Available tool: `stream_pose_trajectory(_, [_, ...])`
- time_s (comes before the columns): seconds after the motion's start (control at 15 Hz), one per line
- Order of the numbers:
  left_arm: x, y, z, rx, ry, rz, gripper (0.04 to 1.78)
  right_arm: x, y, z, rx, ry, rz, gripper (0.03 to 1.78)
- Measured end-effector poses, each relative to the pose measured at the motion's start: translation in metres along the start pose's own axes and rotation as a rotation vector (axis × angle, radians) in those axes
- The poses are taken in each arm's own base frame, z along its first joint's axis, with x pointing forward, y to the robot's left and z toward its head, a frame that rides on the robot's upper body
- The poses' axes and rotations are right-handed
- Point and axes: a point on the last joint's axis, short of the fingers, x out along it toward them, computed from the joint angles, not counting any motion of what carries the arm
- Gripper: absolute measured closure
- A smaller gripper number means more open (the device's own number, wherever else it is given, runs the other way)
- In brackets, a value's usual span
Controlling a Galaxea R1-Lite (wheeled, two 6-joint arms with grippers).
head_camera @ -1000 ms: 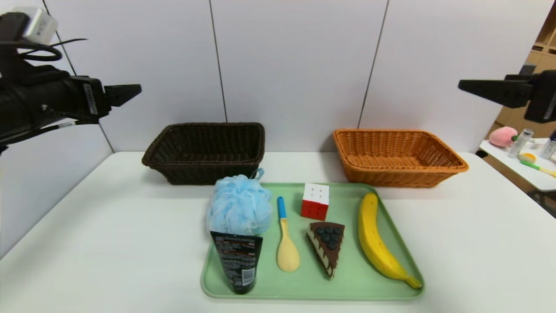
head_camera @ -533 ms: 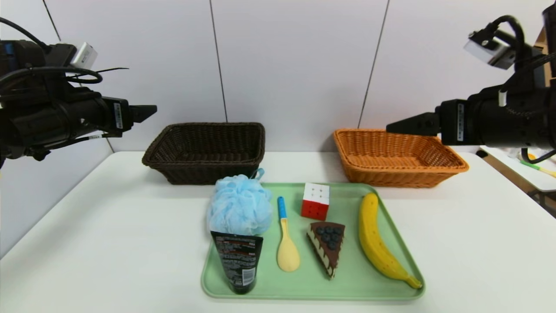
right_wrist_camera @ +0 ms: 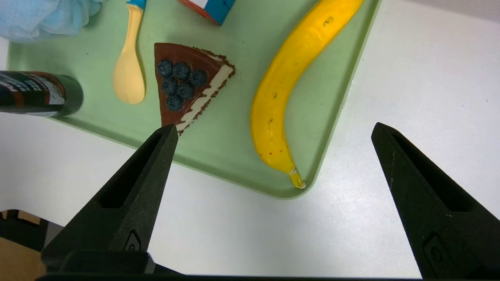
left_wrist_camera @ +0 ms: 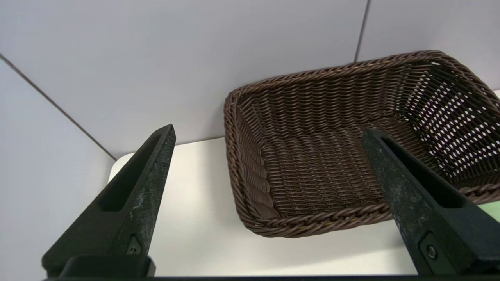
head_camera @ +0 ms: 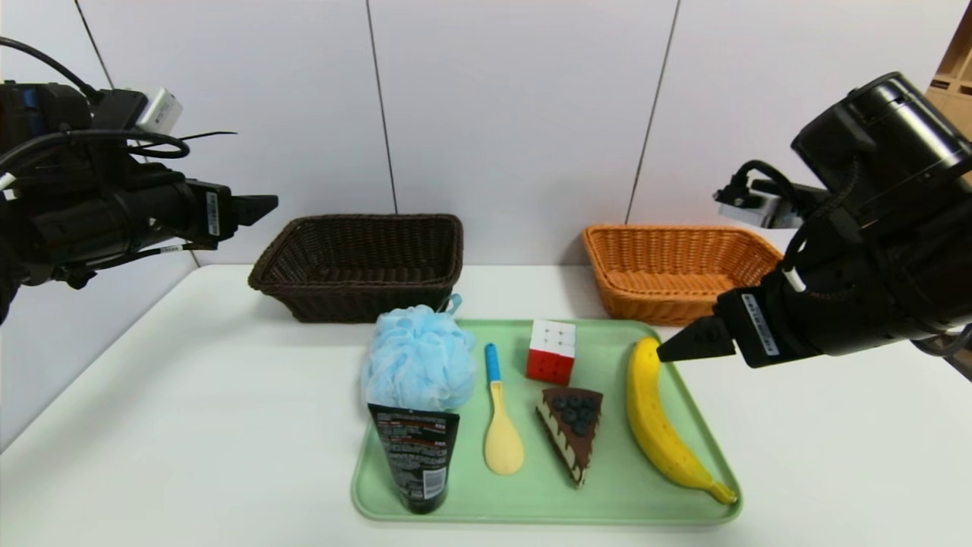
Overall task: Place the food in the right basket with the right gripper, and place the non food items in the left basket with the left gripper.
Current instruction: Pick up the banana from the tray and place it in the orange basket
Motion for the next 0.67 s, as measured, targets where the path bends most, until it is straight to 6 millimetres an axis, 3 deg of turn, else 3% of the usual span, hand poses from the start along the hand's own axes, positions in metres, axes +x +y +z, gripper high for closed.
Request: stream_pose_trajectory(0.67, [0.003,0.000,-0.008,-0.006,0.026,0.003,0.13,0.067,0.007,-0.012,-0.032,0.080,-0.058,0.10])
